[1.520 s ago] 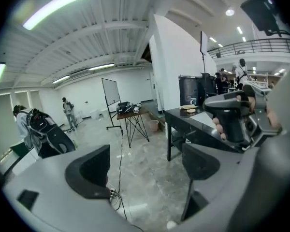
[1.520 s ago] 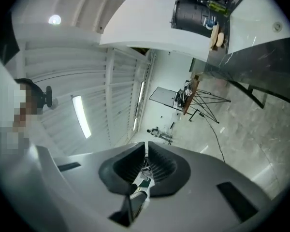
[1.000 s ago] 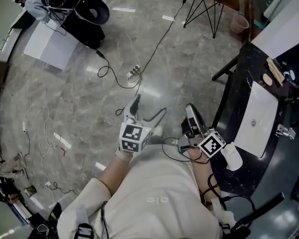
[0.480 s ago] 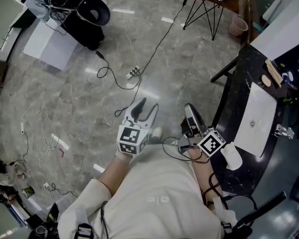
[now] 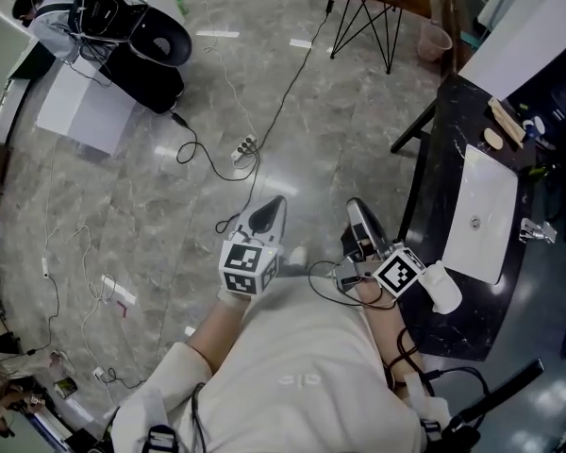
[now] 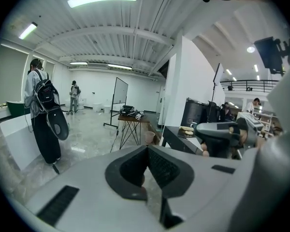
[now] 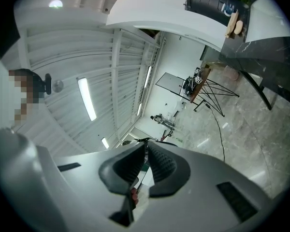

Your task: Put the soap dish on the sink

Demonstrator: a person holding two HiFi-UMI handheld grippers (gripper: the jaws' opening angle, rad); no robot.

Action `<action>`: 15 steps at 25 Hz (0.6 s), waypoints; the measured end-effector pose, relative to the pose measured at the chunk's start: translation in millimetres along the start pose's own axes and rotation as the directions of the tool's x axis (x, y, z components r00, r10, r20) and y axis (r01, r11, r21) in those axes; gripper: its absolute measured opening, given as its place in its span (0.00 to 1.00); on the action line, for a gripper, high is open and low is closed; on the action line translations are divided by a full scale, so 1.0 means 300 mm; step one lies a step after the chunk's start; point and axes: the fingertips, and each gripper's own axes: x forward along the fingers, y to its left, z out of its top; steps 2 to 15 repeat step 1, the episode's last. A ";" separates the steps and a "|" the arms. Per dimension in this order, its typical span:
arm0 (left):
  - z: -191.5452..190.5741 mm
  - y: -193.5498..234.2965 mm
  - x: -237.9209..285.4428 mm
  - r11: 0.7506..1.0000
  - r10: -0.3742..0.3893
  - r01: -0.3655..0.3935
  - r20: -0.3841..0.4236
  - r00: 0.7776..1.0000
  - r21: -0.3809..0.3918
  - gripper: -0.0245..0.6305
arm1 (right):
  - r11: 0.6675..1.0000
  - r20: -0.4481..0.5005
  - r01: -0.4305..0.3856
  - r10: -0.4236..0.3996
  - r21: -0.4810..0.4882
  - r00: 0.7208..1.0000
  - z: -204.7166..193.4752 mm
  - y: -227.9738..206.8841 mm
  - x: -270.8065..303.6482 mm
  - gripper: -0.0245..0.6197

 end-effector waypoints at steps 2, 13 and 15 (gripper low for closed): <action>-0.008 -0.013 0.013 1.000 -0.001 0.001 -0.007 1.000 0.001 0.05 | 1.000 0.003 0.002 -0.002 0.001 1.000 0.011 -0.014 -0.012 0.09; -0.008 -0.013 0.013 1.000 -0.001 0.001 -0.007 1.000 0.001 0.05 | 1.000 0.003 0.002 -0.002 0.001 1.000 0.011 -0.014 -0.012 0.09; -0.008 -0.013 0.013 1.000 -0.001 0.001 -0.007 1.000 0.001 0.05 | 1.000 0.003 0.002 -0.002 0.001 1.000 0.011 -0.014 -0.012 0.09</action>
